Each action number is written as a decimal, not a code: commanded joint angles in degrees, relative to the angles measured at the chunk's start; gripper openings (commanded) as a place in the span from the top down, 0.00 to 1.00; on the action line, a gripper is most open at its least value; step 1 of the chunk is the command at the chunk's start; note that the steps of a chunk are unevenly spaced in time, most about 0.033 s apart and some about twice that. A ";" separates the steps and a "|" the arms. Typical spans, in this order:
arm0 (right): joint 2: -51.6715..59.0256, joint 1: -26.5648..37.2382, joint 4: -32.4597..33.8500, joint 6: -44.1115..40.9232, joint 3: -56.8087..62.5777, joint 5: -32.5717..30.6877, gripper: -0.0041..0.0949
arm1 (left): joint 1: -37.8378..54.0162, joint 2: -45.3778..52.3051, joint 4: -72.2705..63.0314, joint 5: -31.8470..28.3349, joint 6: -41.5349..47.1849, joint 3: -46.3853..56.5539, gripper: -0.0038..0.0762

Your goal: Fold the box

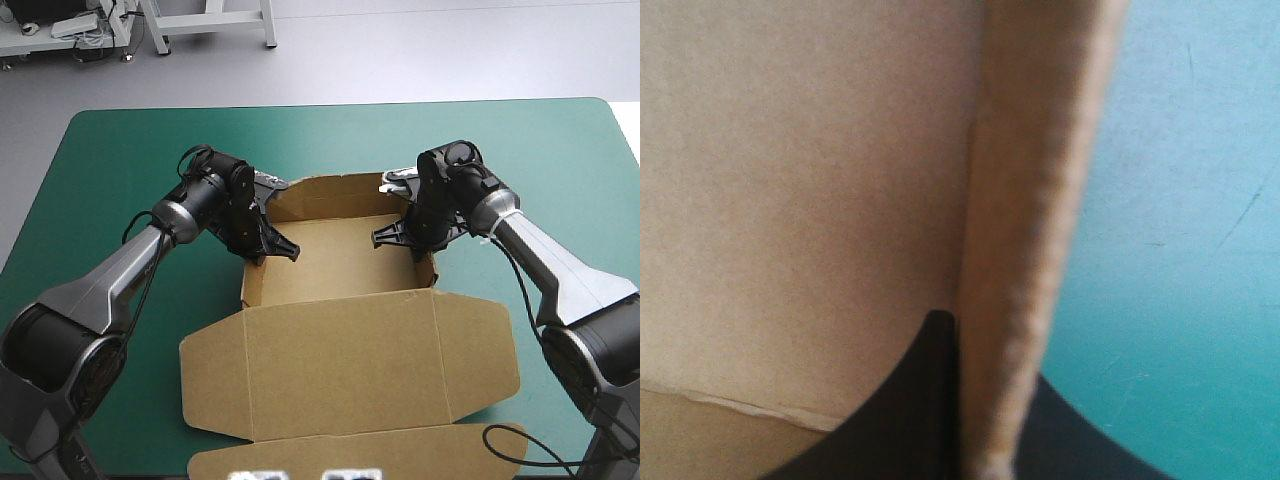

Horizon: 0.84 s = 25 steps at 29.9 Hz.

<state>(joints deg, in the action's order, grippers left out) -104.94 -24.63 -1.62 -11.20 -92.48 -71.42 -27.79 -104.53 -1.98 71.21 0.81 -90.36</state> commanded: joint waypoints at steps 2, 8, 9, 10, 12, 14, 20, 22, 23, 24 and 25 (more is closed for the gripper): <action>3.11 -0.93 -5.20 1.98 -2.00 2.06 0.97 | -1.14 2.39 -6.18 2.60 -3.64 -1.55 0.96; 1.98 -0.93 -7.75 2.27 -2.00 1.65 0.98 | -1.14 2.39 -6.06 2.60 -3.06 -1.55 0.96; 1.77 -0.93 -7.90 2.27 -2.00 1.25 0.98 | -1.14 2.39 -5.96 2.60 -2.95 -1.55 0.96; 1.29 -0.93 -7.90 2.12 -2.00 0.79 0.98 | -1.14 2.39 -5.96 2.60 -2.95 -1.55 0.96; 0.53 -0.93 -7.54 2.11 -2.00 0.39 0.98 | -1.14 2.39 -4.73 2.60 -2.18 -1.55 0.96; 0.11 -0.93 -7.53 2.11 -2.00 0.56 0.98 | -1.14 2.39 -2.32 2.60 -1.19 -1.55 0.96; 0.22 -0.93 -7.13 2.11 -2.00 2.22 0.98 | -1.14 2.63 1.98 2.60 -1.19 -1.55 0.96; 0.11 -0.93 -7.13 1.89 -2.00 1.36 0.96 | -1.14 2.63 1.31 2.60 -1.29 -1.55 0.96; 0.11 -0.93 -7.13 1.89 -2.00 0.63 0.93 | -1.14 2.63 0.71 2.60 -1.29 -1.55 0.94; 0.11 -0.93 -6.99 2.03 -2.00 -0.15 0.88 | -1.14 2.76 0.22 2.60 -1.29 -1.55 0.92; 0.11 -0.93 -6.98 2.40 -2.00 -0.15 0.82 | -1.14 2.88 -0.08 2.60 -1.29 -1.55 0.89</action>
<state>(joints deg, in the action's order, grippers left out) -107.88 -24.70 -4.38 -11.15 -92.48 -71.06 -27.74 -104.64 1.52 71.93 1.05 -90.36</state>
